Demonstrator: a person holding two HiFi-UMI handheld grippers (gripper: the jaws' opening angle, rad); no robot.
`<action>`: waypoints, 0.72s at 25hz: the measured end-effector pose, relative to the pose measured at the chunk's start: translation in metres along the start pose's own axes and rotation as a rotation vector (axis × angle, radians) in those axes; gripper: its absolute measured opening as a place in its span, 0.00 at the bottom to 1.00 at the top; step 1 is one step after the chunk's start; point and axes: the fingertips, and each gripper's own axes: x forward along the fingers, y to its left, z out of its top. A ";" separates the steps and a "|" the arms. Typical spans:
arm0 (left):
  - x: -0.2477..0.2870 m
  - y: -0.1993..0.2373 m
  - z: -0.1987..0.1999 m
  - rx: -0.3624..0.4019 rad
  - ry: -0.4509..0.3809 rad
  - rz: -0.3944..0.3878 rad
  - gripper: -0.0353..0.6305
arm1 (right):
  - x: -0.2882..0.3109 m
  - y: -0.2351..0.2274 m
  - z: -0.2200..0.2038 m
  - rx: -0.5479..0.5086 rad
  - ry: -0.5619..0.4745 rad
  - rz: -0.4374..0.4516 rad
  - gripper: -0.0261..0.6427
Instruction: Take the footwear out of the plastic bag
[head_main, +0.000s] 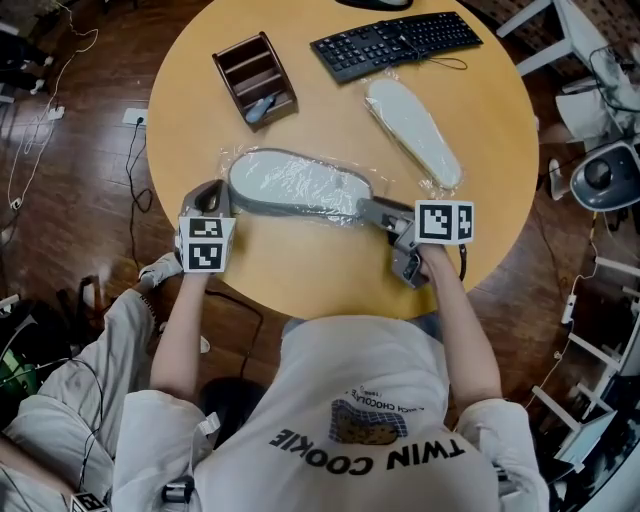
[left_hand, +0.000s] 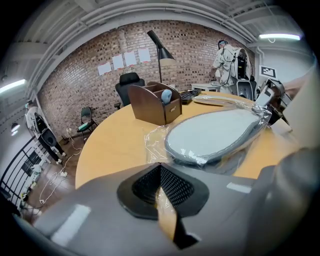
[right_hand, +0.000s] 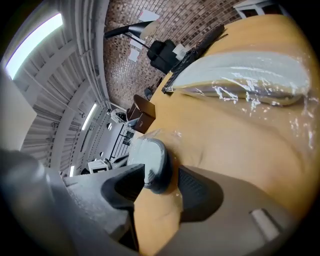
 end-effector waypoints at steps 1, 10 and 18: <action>-0.001 0.000 0.000 0.000 0.000 0.000 0.05 | 0.001 0.001 0.000 0.007 0.010 0.013 0.34; 0.000 -0.002 0.002 0.011 0.003 0.012 0.05 | 0.006 0.003 -0.006 -0.025 0.054 0.012 0.22; 0.000 0.000 -0.002 0.028 0.017 0.036 0.05 | -0.011 0.000 -0.007 -0.095 -0.012 -0.059 0.20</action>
